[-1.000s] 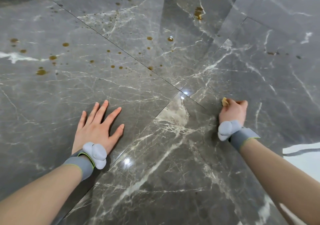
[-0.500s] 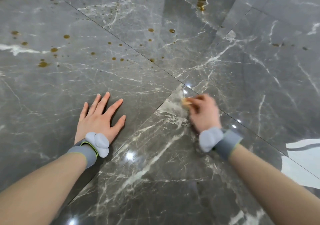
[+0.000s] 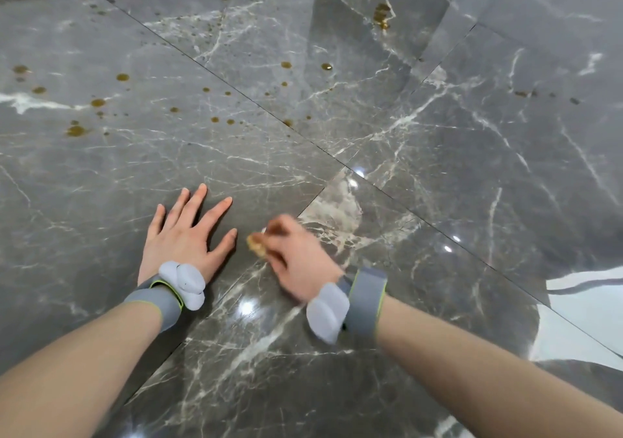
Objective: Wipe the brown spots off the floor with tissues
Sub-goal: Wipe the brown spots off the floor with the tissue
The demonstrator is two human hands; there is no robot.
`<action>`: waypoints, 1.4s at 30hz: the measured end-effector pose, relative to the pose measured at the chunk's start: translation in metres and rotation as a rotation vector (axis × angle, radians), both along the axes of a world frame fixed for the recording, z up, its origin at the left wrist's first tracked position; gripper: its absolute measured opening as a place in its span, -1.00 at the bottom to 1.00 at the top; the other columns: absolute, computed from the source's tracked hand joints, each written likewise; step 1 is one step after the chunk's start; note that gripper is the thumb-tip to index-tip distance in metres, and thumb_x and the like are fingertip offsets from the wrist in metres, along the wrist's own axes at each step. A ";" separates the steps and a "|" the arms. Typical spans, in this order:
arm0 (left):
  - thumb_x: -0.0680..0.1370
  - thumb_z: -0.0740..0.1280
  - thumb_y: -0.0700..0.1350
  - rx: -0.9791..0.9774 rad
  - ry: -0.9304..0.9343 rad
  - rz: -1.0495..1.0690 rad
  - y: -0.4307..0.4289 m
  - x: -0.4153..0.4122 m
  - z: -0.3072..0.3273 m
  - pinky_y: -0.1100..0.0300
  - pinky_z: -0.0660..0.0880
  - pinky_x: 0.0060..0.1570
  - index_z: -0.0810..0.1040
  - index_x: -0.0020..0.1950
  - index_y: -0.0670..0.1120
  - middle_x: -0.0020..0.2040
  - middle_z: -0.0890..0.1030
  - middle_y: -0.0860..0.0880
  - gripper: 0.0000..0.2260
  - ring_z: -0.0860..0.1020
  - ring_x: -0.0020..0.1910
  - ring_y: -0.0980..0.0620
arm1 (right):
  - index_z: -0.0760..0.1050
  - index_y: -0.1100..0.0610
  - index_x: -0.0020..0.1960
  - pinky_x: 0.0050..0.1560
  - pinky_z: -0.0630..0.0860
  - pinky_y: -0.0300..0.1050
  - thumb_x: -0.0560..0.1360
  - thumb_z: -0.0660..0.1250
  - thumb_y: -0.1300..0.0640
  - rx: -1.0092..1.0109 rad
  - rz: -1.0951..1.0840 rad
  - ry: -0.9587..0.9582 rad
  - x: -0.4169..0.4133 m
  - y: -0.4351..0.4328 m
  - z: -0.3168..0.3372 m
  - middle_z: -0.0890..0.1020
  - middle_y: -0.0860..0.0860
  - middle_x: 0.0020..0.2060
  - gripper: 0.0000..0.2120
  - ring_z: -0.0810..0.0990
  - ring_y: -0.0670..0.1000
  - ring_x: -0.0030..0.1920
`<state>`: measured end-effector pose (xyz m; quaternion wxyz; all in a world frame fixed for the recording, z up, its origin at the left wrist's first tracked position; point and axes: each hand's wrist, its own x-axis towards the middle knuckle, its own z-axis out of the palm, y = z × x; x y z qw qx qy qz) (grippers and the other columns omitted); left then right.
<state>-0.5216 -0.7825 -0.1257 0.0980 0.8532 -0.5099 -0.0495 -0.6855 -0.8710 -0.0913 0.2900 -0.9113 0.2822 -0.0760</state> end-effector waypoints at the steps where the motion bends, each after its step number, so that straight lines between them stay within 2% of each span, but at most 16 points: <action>1: 0.41 -0.19 0.35 0.007 -0.002 0.000 0.001 -0.001 0.000 0.08 -0.21 0.42 0.17 0.46 0.26 0.54 0.06 0.06 -0.37 -0.02 0.52 0.04 | 0.50 0.18 0.23 0.15 0.27 -0.34 0.52 0.21 0.28 0.016 0.063 -0.015 -0.011 0.009 0.000 0.44 0.16 0.14 -0.70 0.48 0.07 0.05; 3: 0.43 -0.17 0.35 0.009 -0.004 0.002 0.002 -0.002 -0.001 0.08 -0.21 0.42 0.17 0.46 0.25 0.54 0.06 0.06 -0.39 -0.02 0.52 0.04 | 0.56 0.18 0.15 0.09 0.27 -0.39 0.48 0.27 0.30 0.015 0.028 -0.042 -0.041 -0.002 0.000 0.49 0.16 0.06 -0.74 0.50 0.04 0.00; 5: 0.50 -0.09 0.33 0.017 -0.008 0.003 0.004 -0.003 -0.002 0.07 -0.20 0.43 0.17 0.45 0.25 0.54 0.05 0.06 -0.47 -0.03 0.52 0.04 | 0.61 0.18 0.07 0.01 0.25 -0.41 0.46 0.31 0.28 -0.095 -0.280 -0.046 -0.081 -0.036 -0.009 0.52 0.18 0.01 -0.79 0.52 0.14 -0.01; 8: 0.54 -0.02 0.28 0.012 -0.021 0.006 0.001 -0.002 -0.002 0.05 -0.17 0.44 0.18 0.45 0.25 0.54 0.05 0.06 -0.53 -0.03 0.52 0.04 | 0.55 0.17 0.17 0.12 0.28 -0.20 0.52 0.26 0.18 -0.186 -0.823 0.038 -0.134 -0.089 -0.009 0.44 0.24 0.06 -0.75 0.44 0.25 0.09; 10: 0.56 0.02 0.26 0.015 -0.012 0.006 0.000 -0.002 0.000 0.04 -0.17 0.44 0.18 0.45 0.24 0.54 0.05 0.06 -0.54 -0.03 0.52 0.04 | 0.52 0.20 0.20 0.14 0.25 -0.23 0.53 0.22 0.21 -0.175 -0.932 0.072 -0.141 -0.095 -0.008 0.40 0.26 0.09 -0.73 0.43 0.24 0.09; 13: 0.56 0.05 0.24 0.023 -0.006 0.003 0.001 -0.003 0.001 0.04 -0.17 0.44 0.18 0.46 0.24 0.54 0.04 0.06 -0.54 -0.04 0.52 0.04 | 0.52 0.23 0.18 0.09 0.28 -0.26 0.51 0.22 0.27 -0.176 -0.713 0.023 -0.106 -0.053 -0.008 0.40 0.21 0.09 -0.74 0.47 0.19 0.03; 18: 0.56 0.09 0.21 0.020 0.010 -0.006 0.001 -0.003 0.003 0.02 -0.16 0.44 0.20 0.46 0.22 0.54 0.06 0.04 -0.55 -0.03 0.52 0.02 | 0.50 0.20 0.19 0.05 0.42 -0.16 0.49 0.23 0.28 0.038 0.046 -0.033 -0.067 0.073 -0.002 0.41 0.16 0.04 -0.72 0.48 0.12 -0.08; 20: 0.56 0.10 0.20 0.017 0.010 -0.008 0.000 -0.005 0.004 0.02 -0.15 0.44 0.21 0.46 0.22 0.54 0.07 0.04 -0.55 -0.02 0.51 0.01 | 0.48 0.22 0.17 -0.04 0.45 -0.12 0.48 0.22 0.29 0.072 0.173 -0.048 -0.078 0.096 0.001 0.42 0.17 -0.02 -0.73 0.47 0.12 -0.15; 22: 0.57 0.09 0.20 0.032 0.000 -0.013 0.001 -0.007 0.004 0.03 -0.15 0.44 0.20 0.46 0.22 0.54 0.07 0.04 -0.55 -0.02 0.51 0.02 | 0.50 0.17 0.16 -0.08 0.44 -0.20 0.47 0.24 0.26 0.081 0.121 -0.038 -0.105 0.090 0.001 0.45 0.14 -0.05 -0.73 0.47 0.06 -0.17; 25: 0.57 0.07 0.21 0.038 -0.003 -0.010 0.003 -0.006 0.004 0.03 -0.14 0.44 0.19 0.46 0.22 0.54 0.07 0.03 -0.55 -0.03 0.51 0.02 | 0.56 0.12 0.13 -0.08 0.44 -0.29 0.45 0.30 0.17 -0.059 -0.238 -0.068 -0.158 0.047 -0.003 0.48 0.07 -0.12 -0.74 0.48 -0.04 -0.22; 27: 0.57 0.07 0.21 0.038 -0.006 -0.013 0.002 -0.005 0.004 0.03 -0.14 0.44 0.19 0.46 0.22 0.54 0.06 0.03 -0.55 -0.03 0.51 0.02 | 0.59 0.14 0.10 -0.08 0.45 -0.21 0.47 0.35 0.14 -0.162 -0.530 -0.013 -0.197 0.015 0.000 0.48 0.05 -0.17 -0.78 0.50 0.01 -0.22; 30: 0.58 0.08 0.20 0.035 0.002 -0.026 0.001 -0.010 0.004 0.03 -0.14 0.43 0.19 0.46 0.21 0.54 0.07 0.02 -0.56 -0.03 0.51 0.01 | 0.60 0.18 0.08 -0.11 0.27 -0.34 0.48 0.34 0.14 -0.199 -0.821 0.089 -0.232 0.004 0.000 0.42 0.05 -0.21 -0.79 0.52 0.16 -0.15; 34: 0.57 0.09 0.21 0.018 -0.002 -0.021 -0.001 -0.008 0.003 0.00 -0.12 0.42 0.21 0.46 0.19 0.54 0.09 0.00 -0.55 -0.01 0.51 -0.02 | 0.57 0.18 0.05 -0.09 0.45 -0.10 0.46 0.28 0.23 -0.253 -0.546 0.039 -0.196 0.069 -0.005 0.41 0.07 -0.20 -0.81 0.46 0.10 -0.18; 38: 0.52 0.02 0.32 0.013 -0.008 -0.028 -0.001 0.005 -0.010 -0.09 -0.04 0.41 0.22 0.45 0.20 0.53 0.13 -0.03 -0.48 0.04 0.50 -0.08 | 0.49 0.13 0.07 -0.19 0.46 -0.10 0.44 0.20 0.16 -0.135 -0.178 0.009 -0.159 0.139 -0.002 0.41 0.07 -0.17 -0.77 0.43 0.07 -0.15; 40: 0.46 -0.06 0.36 0.017 -0.008 -0.036 -0.002 0.009 -0.016 -0.10 -0.02 0.42 0.21 0.45 0.21 0.52 0.15 -0.04 -0.41 0.05 0.49 -0.11 | 0.50 0.08 0.08 -0.21 0.45 -0.13 0.42 0.23 0.13 -0.158 -0.184 0.019 -0.174 0.128 -0.001 0.42 0.05 -0.20 -0.76 0.44 0.06 -0.16; 42: 0.43 -0.08 0.38 0.014 0.002 -0.030 -0.004 0.014 -0.022 -0.10 -0.02 0.44 0.20 0.45 0.22 0.52 0.15 -0.05 -0.38 0.06 0.49 -0.12 | 0.56 0.08 0.06 -0.19 0.41 -0.18 0.41 0.29 0.12 -0.189 -0.357 0.021 -0.204 0.103 -0.004 0.40 0.03 -0.25 -0.77 0.43 0.05 -0.20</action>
